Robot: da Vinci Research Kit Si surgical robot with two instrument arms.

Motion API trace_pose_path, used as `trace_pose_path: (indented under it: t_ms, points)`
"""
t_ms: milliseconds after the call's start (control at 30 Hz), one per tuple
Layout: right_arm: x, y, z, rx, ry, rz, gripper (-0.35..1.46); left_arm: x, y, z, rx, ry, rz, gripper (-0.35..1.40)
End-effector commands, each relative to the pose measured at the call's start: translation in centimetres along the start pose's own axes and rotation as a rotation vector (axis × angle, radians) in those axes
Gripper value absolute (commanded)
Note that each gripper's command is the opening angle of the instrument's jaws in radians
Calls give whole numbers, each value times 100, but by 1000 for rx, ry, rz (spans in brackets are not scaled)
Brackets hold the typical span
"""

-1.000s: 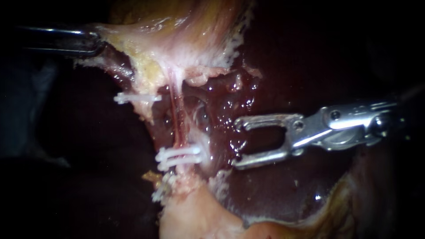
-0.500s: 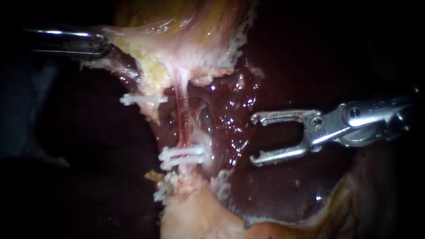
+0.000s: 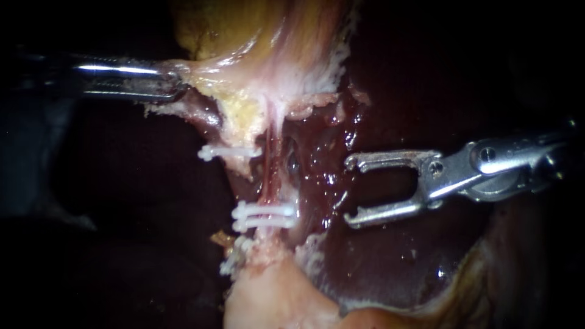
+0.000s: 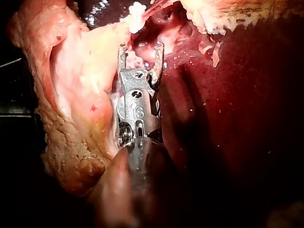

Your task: Going back second clip right tube

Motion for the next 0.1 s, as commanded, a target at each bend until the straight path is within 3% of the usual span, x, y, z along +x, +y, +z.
trace_pose_path:
  t_ms: [33, 100]
  points:
    - [2, -1, -1, 1, 0, 0, 50, 0, 0, 0, 0, 0, -1, -35]
    - [3, -2, 0, 0, 0, 1, 50, 1, 0, -2, -1, 0, -1, -35]
